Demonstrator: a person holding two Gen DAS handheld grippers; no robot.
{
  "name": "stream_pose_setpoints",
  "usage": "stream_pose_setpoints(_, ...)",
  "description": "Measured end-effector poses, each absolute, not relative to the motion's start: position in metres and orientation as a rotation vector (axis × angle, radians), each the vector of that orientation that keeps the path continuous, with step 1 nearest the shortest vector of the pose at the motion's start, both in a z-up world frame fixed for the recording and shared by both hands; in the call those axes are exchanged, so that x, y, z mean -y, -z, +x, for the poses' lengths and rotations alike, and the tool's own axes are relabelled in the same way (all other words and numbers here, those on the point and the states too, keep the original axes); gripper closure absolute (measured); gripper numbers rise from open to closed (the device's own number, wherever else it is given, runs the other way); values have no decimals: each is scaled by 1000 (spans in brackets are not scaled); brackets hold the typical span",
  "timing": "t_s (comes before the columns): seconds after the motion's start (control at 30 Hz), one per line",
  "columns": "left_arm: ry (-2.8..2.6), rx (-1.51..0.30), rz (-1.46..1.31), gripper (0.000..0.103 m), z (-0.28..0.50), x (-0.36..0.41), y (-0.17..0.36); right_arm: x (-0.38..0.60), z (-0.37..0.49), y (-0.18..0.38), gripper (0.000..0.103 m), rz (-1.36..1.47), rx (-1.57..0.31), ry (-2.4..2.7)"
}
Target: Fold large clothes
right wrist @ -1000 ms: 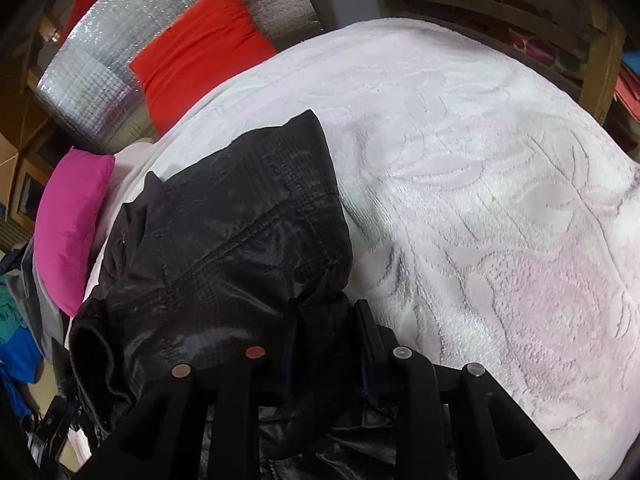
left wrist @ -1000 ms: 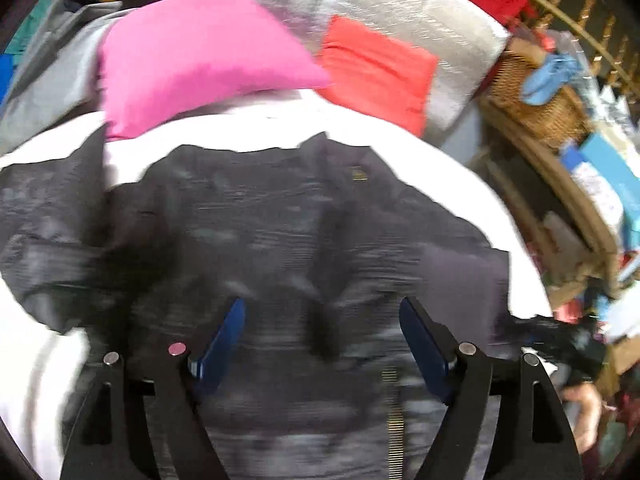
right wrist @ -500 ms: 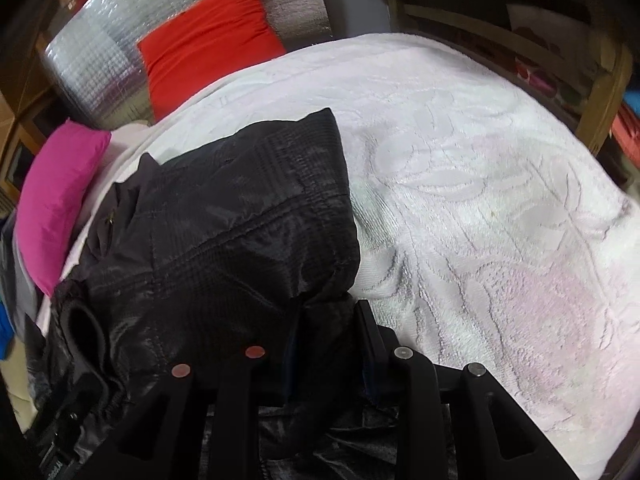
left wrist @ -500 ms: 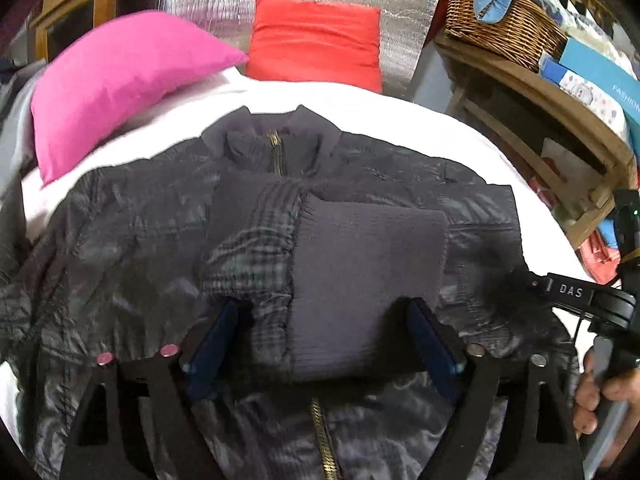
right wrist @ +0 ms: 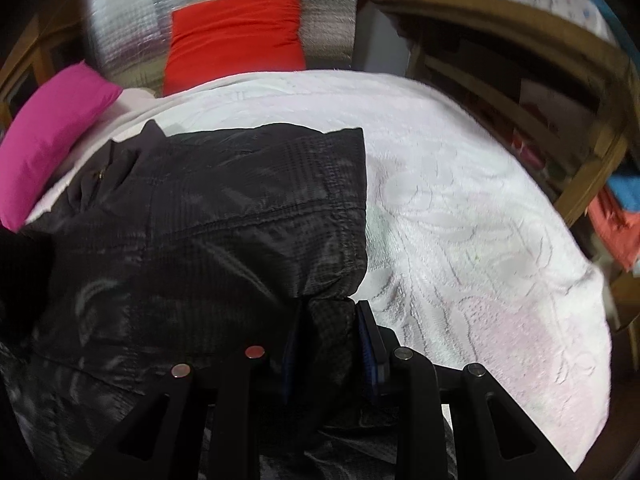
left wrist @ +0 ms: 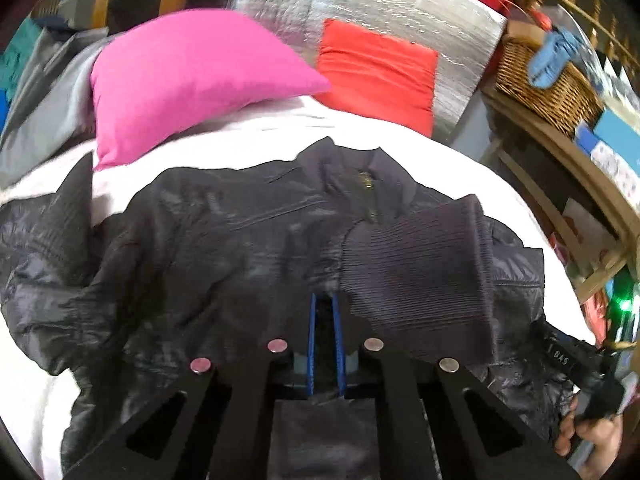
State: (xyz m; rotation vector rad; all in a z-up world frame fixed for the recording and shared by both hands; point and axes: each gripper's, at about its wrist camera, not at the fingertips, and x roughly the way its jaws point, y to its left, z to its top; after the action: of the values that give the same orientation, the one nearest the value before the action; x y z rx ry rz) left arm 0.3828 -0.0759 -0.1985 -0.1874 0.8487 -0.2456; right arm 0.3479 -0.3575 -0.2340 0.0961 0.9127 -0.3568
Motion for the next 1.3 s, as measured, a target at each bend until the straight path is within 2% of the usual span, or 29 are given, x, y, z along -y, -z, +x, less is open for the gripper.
stream_pose_setpoints(0.3, 121, -922, -219, 93, 382, 12, 213, 348, 347, 237, 73, 7, -888, 374)
stream_pose_setpoints(0.33, 132, -904, -211, 88, 379, 13, 209, 347, 348, 238, 73, 0, -888, 378)
stream_pose_setpoints(0.4, 173, -882, -199, 61, 374, 25, 202, 344, 349, 238, 73, -17, -891, 388)
stream_pose_setpoints(0.43, 215, -874, -188, 32, 371, 36, 198, 341, 349, 239, 73, -24, -892, 394)
stream_pose_setpoints(0.47, 256, -867, -177, 22, 367, 49, 195, 340, 350, 240, 73, -27, -893, 398)
stream_pose_setpoints(0.5, 305, -850, -163, 18, 364, 65, 191, 339, 351, 240, 73, -31, -894, 402)
stream_pose_setpoints(0.6, 409, -846, -101, 18, 364, 108, 187, 335, 351, 242, 73, -44, -894, 411)
stream_pose_setpoints(0.77, 371, -965, -156, 18, 392, 147, 209, 336, 354, 243, 73, -51, -895, 412)
stream_pose_setpoints(0.93, 297, -893, -3, 20, 395, 171, 221, 338, 356, 244, 73, -38, -900, 405)
stream_pose_setpoints(1.0, 276, -868, 32, 35, 393, 172, 223, 340, 358, 244, 73, -29, -903, 404)
stream_pose_setpoints(1.07, 242, -840, 55, 68, 392, 166, 219, 340, 359, 243, 73, -31, -906, 410)
stream_pose_setpoints(1.17, 245, -843, 6, 77, 396, 147, 211, 340, 359, 243, 73, -32, -906, 412)
stream_pose_setpoints(1.3, 222, -835, -21, 80, 395, 129, 206, 338, 358, 243, 73, -37, -902, 415)
